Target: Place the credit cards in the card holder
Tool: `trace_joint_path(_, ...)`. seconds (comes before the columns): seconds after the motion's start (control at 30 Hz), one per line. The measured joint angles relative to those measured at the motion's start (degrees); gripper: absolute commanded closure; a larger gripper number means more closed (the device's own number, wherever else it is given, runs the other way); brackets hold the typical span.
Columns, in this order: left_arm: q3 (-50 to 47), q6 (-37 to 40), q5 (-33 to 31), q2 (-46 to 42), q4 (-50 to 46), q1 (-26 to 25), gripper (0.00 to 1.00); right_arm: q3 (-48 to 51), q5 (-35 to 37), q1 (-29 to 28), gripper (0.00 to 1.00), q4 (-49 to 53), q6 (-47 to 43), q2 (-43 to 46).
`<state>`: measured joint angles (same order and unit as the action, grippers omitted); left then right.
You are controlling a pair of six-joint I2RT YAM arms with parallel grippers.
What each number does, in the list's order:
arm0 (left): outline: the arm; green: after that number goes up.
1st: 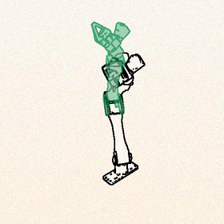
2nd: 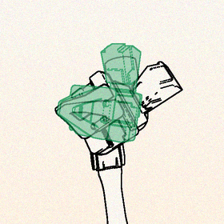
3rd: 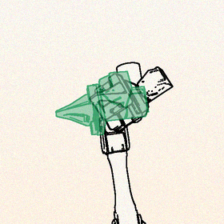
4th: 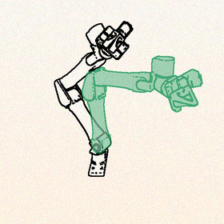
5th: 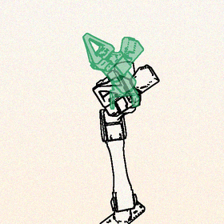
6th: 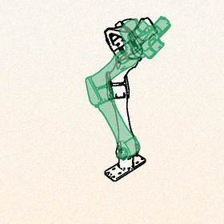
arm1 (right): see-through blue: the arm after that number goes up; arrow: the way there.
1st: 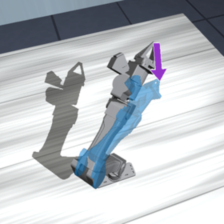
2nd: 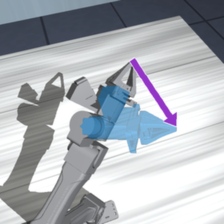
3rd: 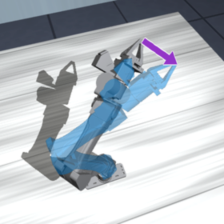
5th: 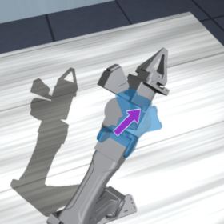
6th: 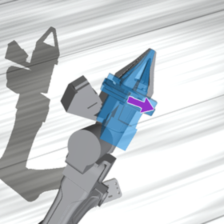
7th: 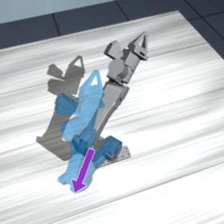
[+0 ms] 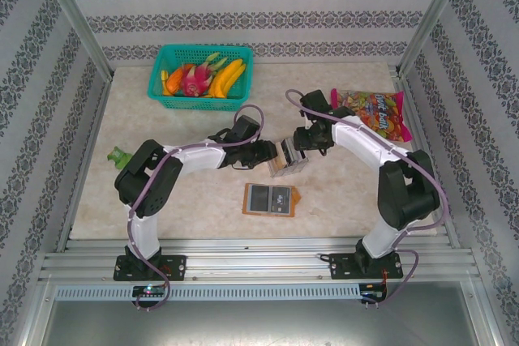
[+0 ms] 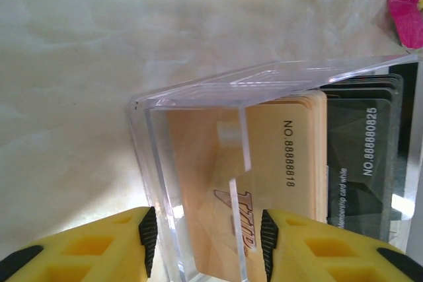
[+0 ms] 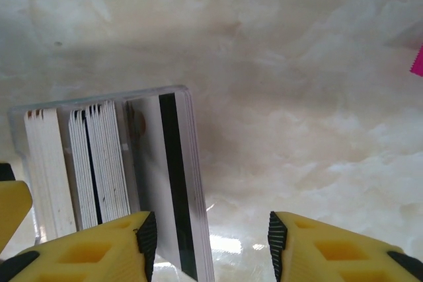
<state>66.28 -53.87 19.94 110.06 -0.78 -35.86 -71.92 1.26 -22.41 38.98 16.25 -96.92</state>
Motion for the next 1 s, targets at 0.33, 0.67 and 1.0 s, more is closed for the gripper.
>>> trace_joint_path(0.33, 0.0, -0.2, 0.0, 0.9, 0.2, 0.0, 0.57, -1.6, 5.2, -2.3, 0.47, 0.7, -1.3, -4.7)
trace_joint_path(0.67, 0.0, -0.2, 0.3, 1.1, 0.7, 0.0, 0.61, -2.6, 10.3, -3.7, 0.54, 1.0, -1.7, -6.0)
trace_joint_path(1.0, 0.0, -0.2, 0.4, 1.2, 1.1, 0.0, 0.62, -2.6, 12.0, -4.1, 0.61, 0.9, -1.7, -5.1)
